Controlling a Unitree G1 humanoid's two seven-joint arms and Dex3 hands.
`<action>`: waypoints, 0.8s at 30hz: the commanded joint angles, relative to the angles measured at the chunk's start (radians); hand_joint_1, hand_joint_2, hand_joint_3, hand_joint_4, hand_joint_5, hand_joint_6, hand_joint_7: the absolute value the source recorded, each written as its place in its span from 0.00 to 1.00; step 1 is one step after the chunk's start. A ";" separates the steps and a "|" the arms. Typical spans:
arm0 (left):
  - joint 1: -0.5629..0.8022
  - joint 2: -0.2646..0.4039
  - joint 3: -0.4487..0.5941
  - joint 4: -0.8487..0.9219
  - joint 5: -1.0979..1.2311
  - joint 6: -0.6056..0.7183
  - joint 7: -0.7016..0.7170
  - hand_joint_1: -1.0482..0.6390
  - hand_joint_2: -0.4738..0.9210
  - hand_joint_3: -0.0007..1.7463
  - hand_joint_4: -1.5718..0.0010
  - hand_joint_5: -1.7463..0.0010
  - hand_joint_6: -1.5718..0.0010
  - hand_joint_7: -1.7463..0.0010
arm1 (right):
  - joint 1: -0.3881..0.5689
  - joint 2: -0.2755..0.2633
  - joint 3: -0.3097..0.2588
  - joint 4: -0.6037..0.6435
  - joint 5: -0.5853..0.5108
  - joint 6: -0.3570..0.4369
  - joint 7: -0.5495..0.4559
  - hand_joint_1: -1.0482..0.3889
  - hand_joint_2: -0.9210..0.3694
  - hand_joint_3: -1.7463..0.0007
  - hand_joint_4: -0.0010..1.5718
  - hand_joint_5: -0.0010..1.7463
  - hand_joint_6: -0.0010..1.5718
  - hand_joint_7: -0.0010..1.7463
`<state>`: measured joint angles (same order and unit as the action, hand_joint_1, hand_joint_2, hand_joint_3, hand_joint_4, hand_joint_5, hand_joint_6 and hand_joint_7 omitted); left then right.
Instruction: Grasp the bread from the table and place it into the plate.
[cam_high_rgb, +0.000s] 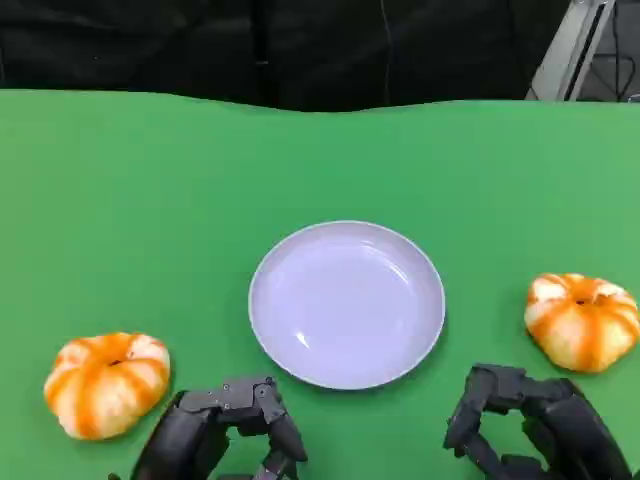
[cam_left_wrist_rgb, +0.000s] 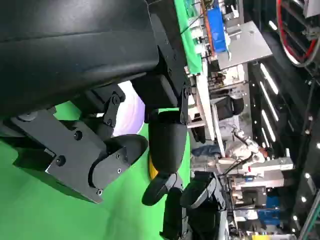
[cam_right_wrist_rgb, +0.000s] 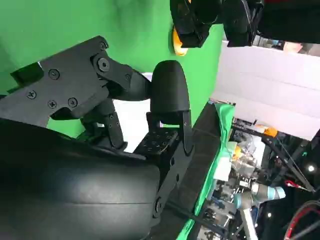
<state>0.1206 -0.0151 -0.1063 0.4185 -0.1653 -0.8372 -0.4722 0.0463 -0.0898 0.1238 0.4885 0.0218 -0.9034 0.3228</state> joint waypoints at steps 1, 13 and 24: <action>0.000 0.011 0.003 0.006 -0.010 -0.012 -0.003 0.57 0.72 0.64 0.44 0.13 0.42 0.28 | -0.003 -0.014 -0.016 0.001 0.012 -0.016 -0.003 0.57 0.24 0.48 0.51 0.91 0.51 0.75; 0.006 0.007 0.004 0.002 0.007 -0.015 0.013 0.58 0.72 0.64 0.44 0.13 0.42 0.28 | 0.001 -0.012 -0.015 -0.005 0.015 -0.013 -0.002 0.58 0.23 0.49 0.52 0.90 0.51 0.75; 0.022 0.003 0.010 -0.029 -0.002 0.025 0.040 0.51 0.92 0.23 0.40 0.75 0.33 0.97 | 0.002 -0.014 -0.014 -0.009 0.012 -0.005 -0.001 0.57 0.22 0.49 0.51 0.90 0.51 0.76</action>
<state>0.1307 -0.0180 -0.1047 0.4113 -0.1596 -0.8280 -0.4483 0.0464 -0.0898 0.1224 0.4877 0.0214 -0.9063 0.3228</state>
